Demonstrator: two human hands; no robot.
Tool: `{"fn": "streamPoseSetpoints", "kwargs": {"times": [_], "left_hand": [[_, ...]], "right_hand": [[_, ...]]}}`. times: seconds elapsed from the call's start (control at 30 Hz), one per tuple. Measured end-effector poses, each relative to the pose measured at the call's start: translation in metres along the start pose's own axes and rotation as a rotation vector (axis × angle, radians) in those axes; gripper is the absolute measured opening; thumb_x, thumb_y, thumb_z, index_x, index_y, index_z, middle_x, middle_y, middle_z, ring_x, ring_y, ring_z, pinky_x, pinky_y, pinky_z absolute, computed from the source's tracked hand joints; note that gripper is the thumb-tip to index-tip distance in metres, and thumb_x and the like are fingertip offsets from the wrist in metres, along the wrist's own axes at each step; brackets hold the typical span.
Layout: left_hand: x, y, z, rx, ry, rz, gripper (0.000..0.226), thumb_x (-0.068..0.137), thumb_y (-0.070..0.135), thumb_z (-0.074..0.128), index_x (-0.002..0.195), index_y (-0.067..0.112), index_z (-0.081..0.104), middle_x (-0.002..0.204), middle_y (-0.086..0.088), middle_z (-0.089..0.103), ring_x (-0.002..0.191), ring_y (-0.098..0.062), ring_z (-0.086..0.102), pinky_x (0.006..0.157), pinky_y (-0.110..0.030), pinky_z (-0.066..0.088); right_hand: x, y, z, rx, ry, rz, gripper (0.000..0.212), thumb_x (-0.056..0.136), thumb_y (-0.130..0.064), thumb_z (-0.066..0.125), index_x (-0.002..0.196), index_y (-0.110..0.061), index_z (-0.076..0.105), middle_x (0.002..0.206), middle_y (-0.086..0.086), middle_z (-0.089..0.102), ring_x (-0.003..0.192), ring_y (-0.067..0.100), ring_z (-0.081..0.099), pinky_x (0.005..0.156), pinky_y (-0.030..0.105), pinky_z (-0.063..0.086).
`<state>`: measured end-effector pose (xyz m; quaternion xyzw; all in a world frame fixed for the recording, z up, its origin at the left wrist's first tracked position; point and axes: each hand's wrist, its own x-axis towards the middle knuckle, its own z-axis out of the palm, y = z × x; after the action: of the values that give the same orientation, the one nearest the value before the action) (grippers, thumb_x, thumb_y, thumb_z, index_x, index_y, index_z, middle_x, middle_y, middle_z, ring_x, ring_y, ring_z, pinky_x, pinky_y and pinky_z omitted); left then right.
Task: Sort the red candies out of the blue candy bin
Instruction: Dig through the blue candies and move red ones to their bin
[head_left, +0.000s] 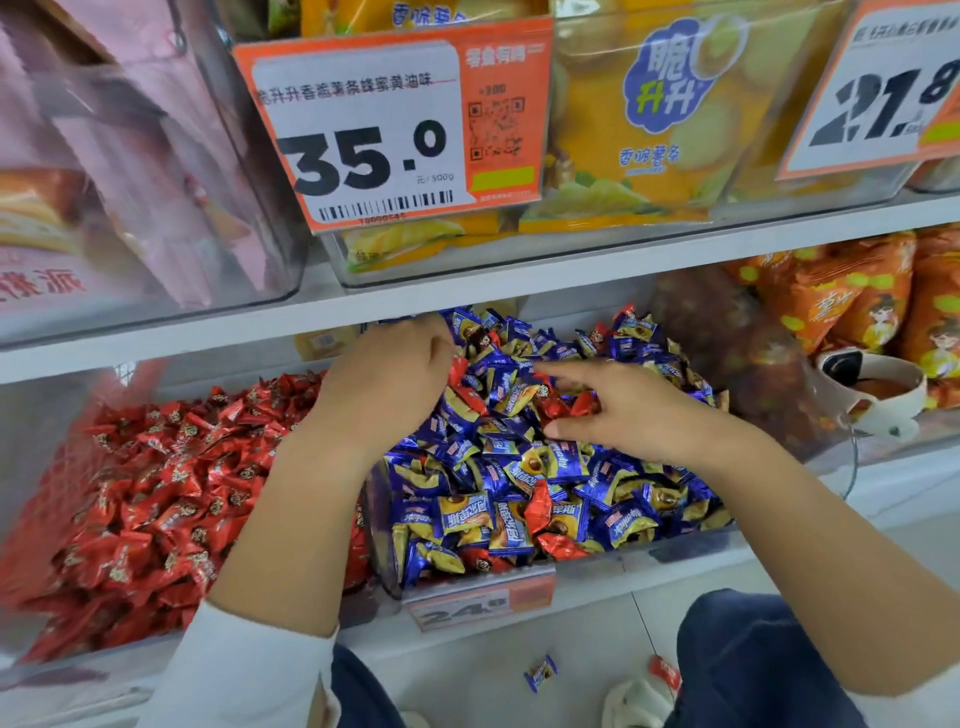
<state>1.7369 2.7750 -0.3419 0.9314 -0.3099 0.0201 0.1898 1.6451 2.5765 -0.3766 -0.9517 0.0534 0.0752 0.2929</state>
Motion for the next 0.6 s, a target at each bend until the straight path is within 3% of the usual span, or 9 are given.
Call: {"fn": "streamPoseSetpoints", "kwargs": {"times": [0.07, 0.13, 0.2, 0.33, 0.43, 0.6], "left_hand": [[-0.002, -0.001, 0.000, -0.004, 0.005, -0.035, 0.030, 0.098, 0.034, 0.038, 0.088, 0.013, 0.056, 0.072, -0.005, 0.059, 0.077, -0.028, 0.054, 0.073, -0.039, 0.045], [-0.003, 0.001, 0.000, 0.041, -0.023, -0.082, 0.037, 0.093, 0.052, 0.041, 0.082, 0.018, 0.049, 0.064, 0.003, 0.049, 0.072, -0.022, 0.045, 0.067, -0.034, 0.040], [-0.003, 0.002, 0.001, 0.084, -0.023, -0.094, 0.036, 0.089, 0.058, 0.047, 0.084, 0.022, 0.048, 0.063, 0.008, 0.043, 0.075, -0.020, 0.041, 0.065, -0.031, 0.035], [-0.001, -0.002, 0.003, 0.021, 0.083, -0.079, 0.020, 0.088, 0.033, 0.060, 0.092, 0.014, 0.057, 0.077, -0.003, 0.056, 0.076, -0.024, 0.050, 0.068, -0.030, 0.039], [0.002, -0.008, 0.004, 0.076, 0.141, -0.065, 0.022, 0.087, 0.018, 0.058, 0.106, 0.008, 0.059, 0.099, -0.013, 0.063, 0.090, -0.032, 0.056, 0.073, -0.037, 0.044], [0.005, -0.004, 0.007, 0.134, 0.124, 0.026, 0.030, 0.096, 0.032, 0.049, 0.120, 0.015, 0.057, 0.101, -0.011, 0.065, 0.095, -0.032, 0.059, 0.079, -0.038, 0.044]], "right_hand": [[0.002, -0.001, 0.004, -0.024, 0.013, 0.005, 0.064, 0.080, -0.044, 0.069, 0.137, -0.041, 0.039, 0.132, -0.006, 0.053, 0.115, 0.014, 0.053, 0.089, 0.026, 0.041], [0.004, -0.003, 0.006, -0.080, 0.075, -0.008, 0.053, 0.079, -0.043, 0.071, 0.125, -0.033, 0.048, 0.121, -0.004, 0.058, 0.104, 0.016, 0.056, 0.083, 0.027, 0.044], [0.005, -0.006, 0.008, -0.148, 0.127, -0.028, 0.041, 0.079, -0.042, 0.072, 0.112, -0.027, 0.053, 0.106, -0.002, 0.061, 0.091, 0.017, 0.057, 0.075, 0.029, 0.046], [0.004, -0.007, 0.009, -0.189, 0.152, -0.048, 0.024, 0.086, -0.034, 0.065, 0.102, -0.023, 0.052, 0.093, -0.002, 0.062, 0.075, 0.014, 0.055, 0.064, 0.028, 0.043], [0.003, -0.006, 0.007, -0.214, 0.141, -0.027, 0.034, 0.089, -0.028, 0.060, 0.121, -0.019, 0.049, 0.083, -0.004, 0.056, 0.063, 0.009, 0.048, 0.053, 0.023, 0.034], [0.002, -0.007, 0.007, -0.284, 0.113, -0.052, 0.043, 0.092, -0.041, 0.055, 0.131, -0.026, 0.050, 0.112, 0.002, 0.059, 0.092, 0.017, 0.053, 0.070, 0.024, 0.033]]}}
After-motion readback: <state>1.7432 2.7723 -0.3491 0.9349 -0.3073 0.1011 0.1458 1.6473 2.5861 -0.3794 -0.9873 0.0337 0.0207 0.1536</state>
